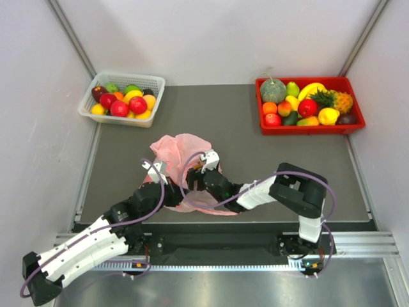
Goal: Untie the knot of the plastic bag and take out the fruit
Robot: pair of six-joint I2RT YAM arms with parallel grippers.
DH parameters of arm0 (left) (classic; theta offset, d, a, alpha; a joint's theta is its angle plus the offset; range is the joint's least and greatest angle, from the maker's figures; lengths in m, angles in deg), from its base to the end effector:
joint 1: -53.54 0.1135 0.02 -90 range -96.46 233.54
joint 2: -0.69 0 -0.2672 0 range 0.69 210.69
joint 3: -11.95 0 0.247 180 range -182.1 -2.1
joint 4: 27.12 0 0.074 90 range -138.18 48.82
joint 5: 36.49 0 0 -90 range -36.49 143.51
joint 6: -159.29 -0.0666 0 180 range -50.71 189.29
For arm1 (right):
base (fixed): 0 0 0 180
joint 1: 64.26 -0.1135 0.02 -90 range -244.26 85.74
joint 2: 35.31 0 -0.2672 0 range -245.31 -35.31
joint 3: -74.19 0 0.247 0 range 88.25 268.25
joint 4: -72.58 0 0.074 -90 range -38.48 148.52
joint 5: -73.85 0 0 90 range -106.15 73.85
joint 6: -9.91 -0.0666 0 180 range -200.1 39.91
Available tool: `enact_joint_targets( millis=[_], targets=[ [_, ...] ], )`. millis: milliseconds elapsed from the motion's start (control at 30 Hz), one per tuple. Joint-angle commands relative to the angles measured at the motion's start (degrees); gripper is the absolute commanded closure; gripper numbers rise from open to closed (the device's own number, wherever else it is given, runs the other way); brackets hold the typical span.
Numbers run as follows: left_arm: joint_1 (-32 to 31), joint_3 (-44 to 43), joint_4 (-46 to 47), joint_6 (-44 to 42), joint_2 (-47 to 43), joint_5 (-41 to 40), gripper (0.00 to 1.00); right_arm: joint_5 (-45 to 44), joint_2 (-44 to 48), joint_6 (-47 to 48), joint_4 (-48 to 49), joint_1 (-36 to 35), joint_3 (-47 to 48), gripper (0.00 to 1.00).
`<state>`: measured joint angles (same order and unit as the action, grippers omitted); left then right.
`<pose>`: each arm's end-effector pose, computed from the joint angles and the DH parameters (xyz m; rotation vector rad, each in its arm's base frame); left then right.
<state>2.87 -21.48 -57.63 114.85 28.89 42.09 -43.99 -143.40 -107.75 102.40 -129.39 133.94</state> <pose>0.1093 -0.1126 0.2028 -0.0395 2.1124 -0.8539 0.1936 0.3436 0.1407 -0.2861 1.8869 0.6579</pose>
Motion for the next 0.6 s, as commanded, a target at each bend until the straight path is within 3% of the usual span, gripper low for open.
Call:
enact_joint_targets(
  millis=[0, 233, 333, 567],
  targets=[
    [-0.13, -0.05, 0.19, 0.14, -1.22, -1.94, 1.0, 7.51, 7.18, 2.08, -1.84, 0.43, -2.09, 0.8],
    [-0.13, -0.49, 0.18, -0.03, -1.93, -6.24, 1.0, 27.19, 20.61, 0.5, -25.81, 1.67, -6.04, 0.99],
    [-0.21, -0.66, 1.77, -0.47, -0.96, -7.56, 1.0, 30.73, 27.2, 0.33, -32.5, 1.67, -9.12, 1.0],
    [-0.13, -1.72, 3.0, -0.82, 1.85, -8.18, 1.0, 17.74, 47.77, 1.03, -51.14, 3.68, -10.27, 1.0]
  ],
)
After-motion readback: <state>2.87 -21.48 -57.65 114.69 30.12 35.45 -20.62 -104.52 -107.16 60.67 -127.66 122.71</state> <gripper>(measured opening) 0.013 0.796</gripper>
